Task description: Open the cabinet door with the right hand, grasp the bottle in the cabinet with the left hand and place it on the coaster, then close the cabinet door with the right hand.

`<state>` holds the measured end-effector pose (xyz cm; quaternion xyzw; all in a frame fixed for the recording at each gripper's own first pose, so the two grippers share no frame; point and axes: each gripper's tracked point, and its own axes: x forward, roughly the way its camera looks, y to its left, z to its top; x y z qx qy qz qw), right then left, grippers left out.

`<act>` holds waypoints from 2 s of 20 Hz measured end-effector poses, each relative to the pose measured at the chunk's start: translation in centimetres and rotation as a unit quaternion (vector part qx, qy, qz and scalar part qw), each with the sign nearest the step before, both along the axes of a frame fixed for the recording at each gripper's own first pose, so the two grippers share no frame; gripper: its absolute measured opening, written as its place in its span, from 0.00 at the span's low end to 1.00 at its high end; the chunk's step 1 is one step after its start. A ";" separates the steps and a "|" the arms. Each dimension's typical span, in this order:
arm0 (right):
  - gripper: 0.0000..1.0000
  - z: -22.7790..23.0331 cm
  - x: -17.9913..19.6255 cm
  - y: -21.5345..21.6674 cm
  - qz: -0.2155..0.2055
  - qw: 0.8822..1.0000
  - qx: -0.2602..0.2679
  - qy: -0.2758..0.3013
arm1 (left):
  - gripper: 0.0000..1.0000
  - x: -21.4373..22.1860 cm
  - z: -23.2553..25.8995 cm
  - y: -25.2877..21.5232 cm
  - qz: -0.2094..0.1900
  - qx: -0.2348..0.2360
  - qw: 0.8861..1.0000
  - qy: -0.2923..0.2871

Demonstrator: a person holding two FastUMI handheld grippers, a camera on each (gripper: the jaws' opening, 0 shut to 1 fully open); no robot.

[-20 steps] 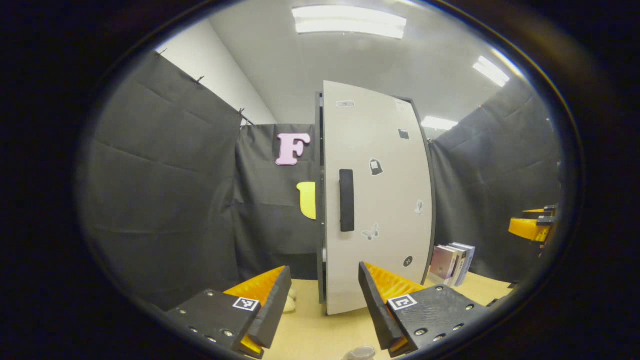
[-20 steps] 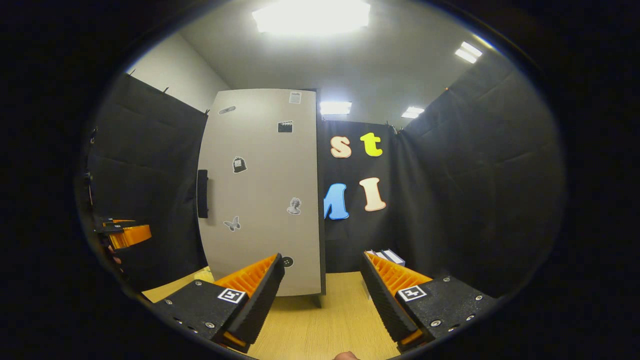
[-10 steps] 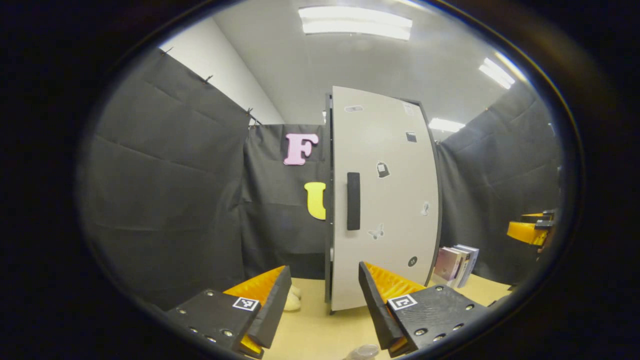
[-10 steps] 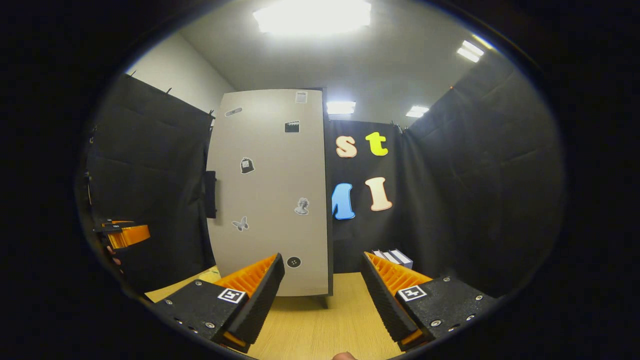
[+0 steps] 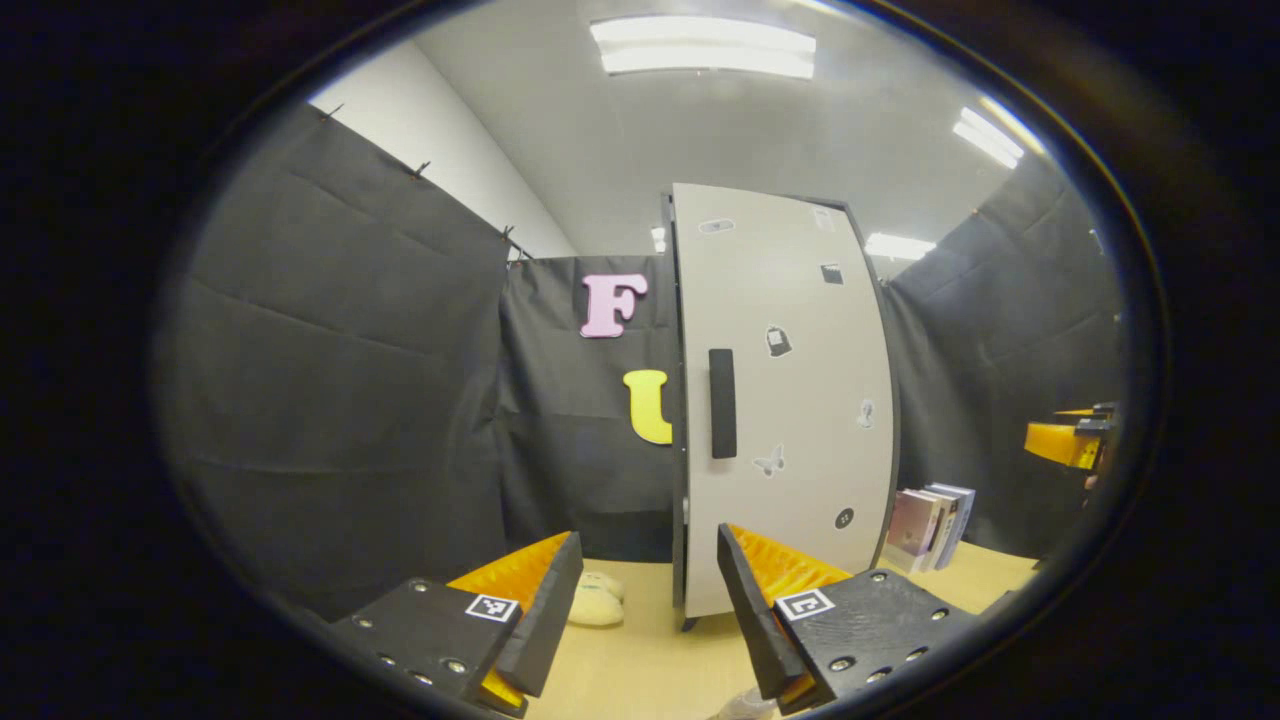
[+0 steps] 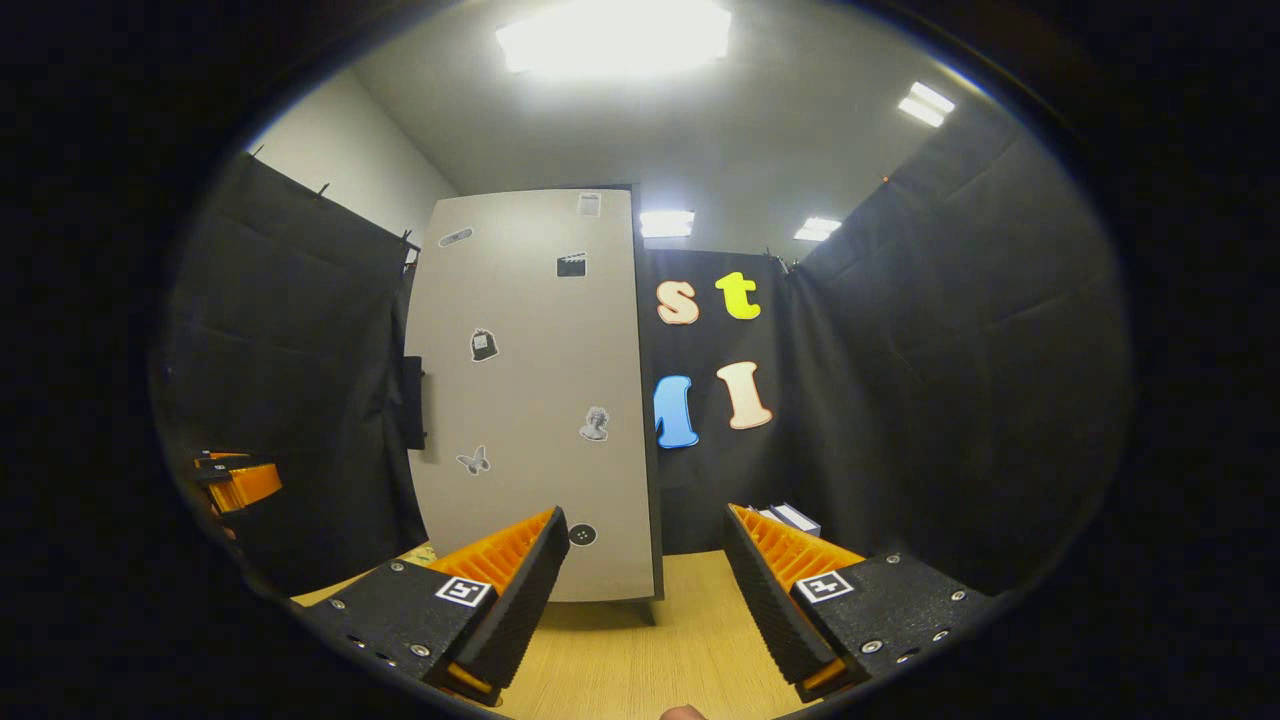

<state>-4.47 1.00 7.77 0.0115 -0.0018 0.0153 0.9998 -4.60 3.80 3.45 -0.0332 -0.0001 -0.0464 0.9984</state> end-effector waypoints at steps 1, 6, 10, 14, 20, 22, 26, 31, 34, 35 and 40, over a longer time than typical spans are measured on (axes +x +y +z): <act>0.95 0.2 -0.2 -0.2 -0.002 1.000 0.000 -0.004 | 0.78 0.0 0.1 -0.2 -0.002 -0.003 1.000 -0.001; 0.94 0.5 -0.9 -0.5 -0.006 1.000 0.007 -0.010 | 0.78 0.2 0.8 -0.5 -0.005 0.000 1.000 -0.014; 0.95 0.9 -1.0 -0.5 -0.009 1.000 0.009 -0.017 | 0.78 0.0 0.5 -0.5 -0.008 -0.002 1.000 -0.016; 0.95 1.1 -0.9 0.0 -0.006 1.000 0.009 -0.020 | 0.78 -0.2 0.5 0.0 -0.004 0.001 1.000 -0.016; 0.94 1.3 -1.0 0.4 -0.002 1.000 0.003 -0.021 | 0.78 -0.1 0.8 0.8 -0.003 0.004 1.000 -0.021; 0.94 1.2 -1.1 0.4 -0.002 1.000 0.003 -0.020 | 0.78 -0.2 0.9 0.8 -0.002 0.004 1.000 -0.022; 0.94 1.4 -1.3 0.4 -0.005 1.000 0.003 -0.024 | 0.78 -0.3 0.9 1.0 -0.002 0.004 1.000 -0.023; 0.94 1.3 -1.7 0.4 -0.007 1.000 0.004 -0.022 | 0.78 -0.1 0.7 1.2 -0.003 0.005 1.000 -0.023; 0.94 1.6 -1.5 0.2 -0.012 1.000 0.001 -0.025 | 0.78 0.2 0.8 1.3 -0.003 0.003 1.000 -0.026; 0.94 1.6 -1.4 0.2 -0.014 1.000 0.002 -0.025 | 0.78 0.3 0.6 1.1 -0.005 0.001 1.000 -0.026; 0.94 1.6 -1.5 0.4 -0.017 0.999 0.001 -0.027 | 0.78 0.8 0.4 1.4 -0.008 0.001 1.000 -0.024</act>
